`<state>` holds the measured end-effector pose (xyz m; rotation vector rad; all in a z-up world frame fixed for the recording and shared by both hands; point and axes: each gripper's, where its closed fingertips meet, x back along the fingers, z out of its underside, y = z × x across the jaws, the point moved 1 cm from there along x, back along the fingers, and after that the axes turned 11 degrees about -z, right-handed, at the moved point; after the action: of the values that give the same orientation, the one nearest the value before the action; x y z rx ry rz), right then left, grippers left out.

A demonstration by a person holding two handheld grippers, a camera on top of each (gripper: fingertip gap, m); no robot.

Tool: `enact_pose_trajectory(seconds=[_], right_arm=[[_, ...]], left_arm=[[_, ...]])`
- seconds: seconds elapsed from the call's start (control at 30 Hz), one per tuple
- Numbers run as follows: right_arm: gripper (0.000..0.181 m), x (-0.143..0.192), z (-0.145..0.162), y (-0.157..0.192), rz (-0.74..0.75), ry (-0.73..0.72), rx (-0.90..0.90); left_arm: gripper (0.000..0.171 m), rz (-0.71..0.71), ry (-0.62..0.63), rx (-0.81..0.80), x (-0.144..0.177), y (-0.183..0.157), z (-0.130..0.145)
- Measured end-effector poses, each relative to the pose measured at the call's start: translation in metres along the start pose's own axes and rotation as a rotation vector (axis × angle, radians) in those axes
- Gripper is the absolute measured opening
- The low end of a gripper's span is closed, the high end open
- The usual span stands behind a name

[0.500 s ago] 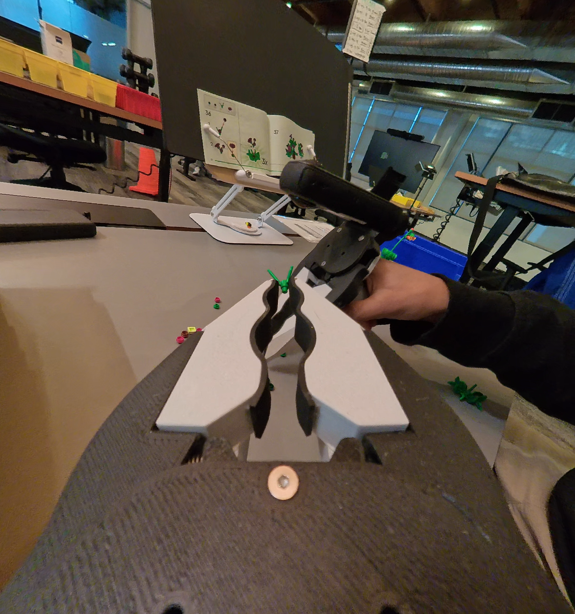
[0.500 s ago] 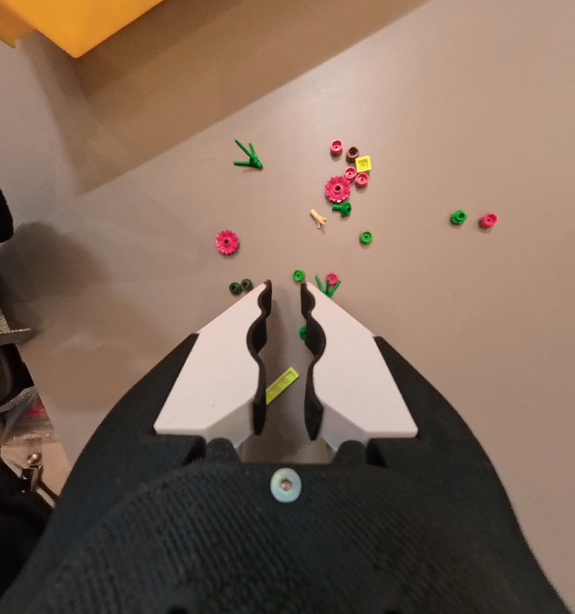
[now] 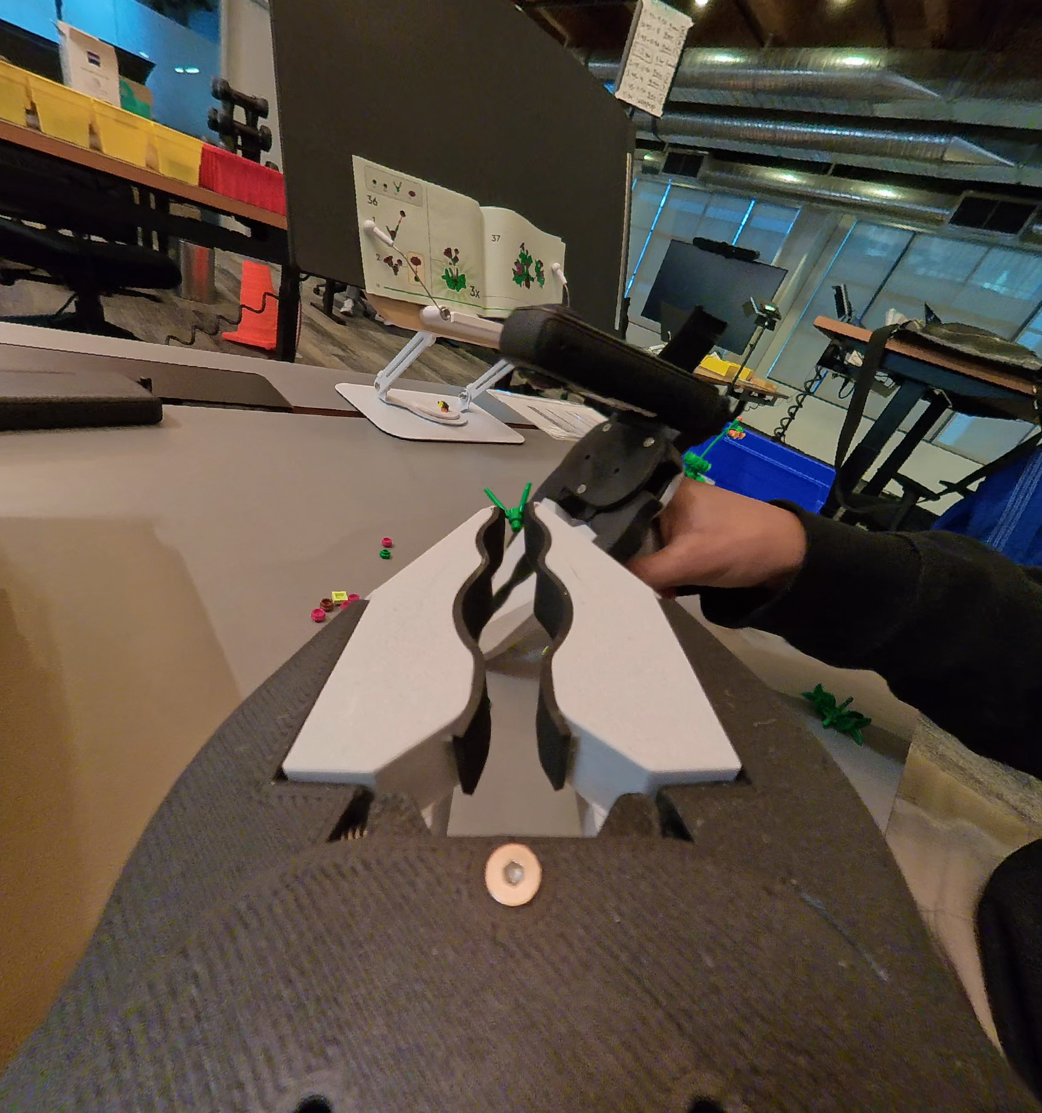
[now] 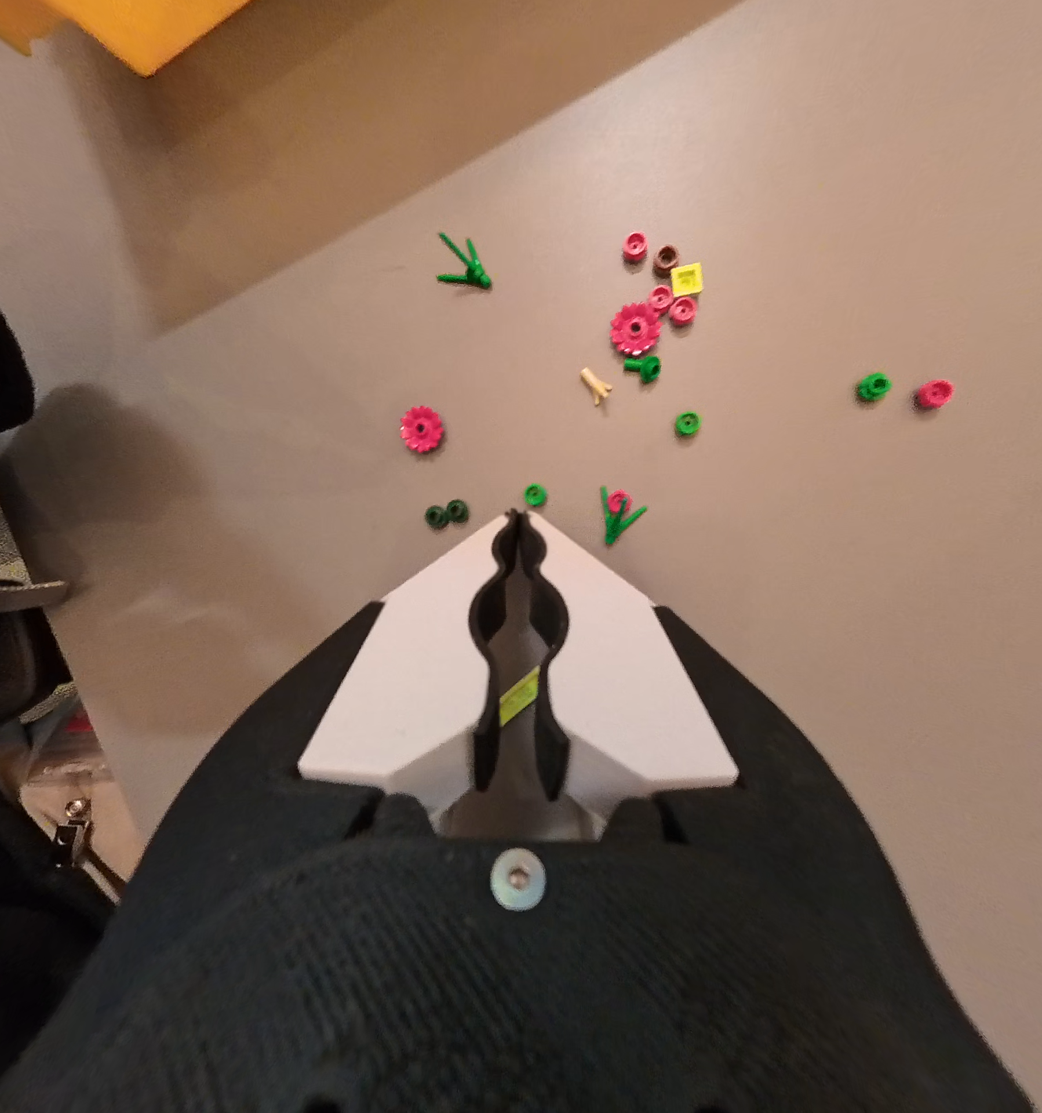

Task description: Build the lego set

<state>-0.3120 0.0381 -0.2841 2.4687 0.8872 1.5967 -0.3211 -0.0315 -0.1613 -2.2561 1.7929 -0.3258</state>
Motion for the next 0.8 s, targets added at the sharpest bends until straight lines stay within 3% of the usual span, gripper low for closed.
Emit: enact_pose_trajectory(seconds=[0.33,0.53,0.8], right_arm=[[0.003,0.008,0.028,0.047,-0.016,-0.031,0.032],[0.007,0.012,0.025,0.105,-0.087,-0.112,0.093],[0.011,0.019,0.025,0.112,0.008,-0.181,0.175]], left_arm=[[0.005,0.016,0.0,0.02,-0.002,-0.002,0.001],[0.005,0.026,0.002,0.028,-0.003,-0.005,0.002],[0.005,0.034,0.0,0.025,-0.004,-0.008,0.002]])
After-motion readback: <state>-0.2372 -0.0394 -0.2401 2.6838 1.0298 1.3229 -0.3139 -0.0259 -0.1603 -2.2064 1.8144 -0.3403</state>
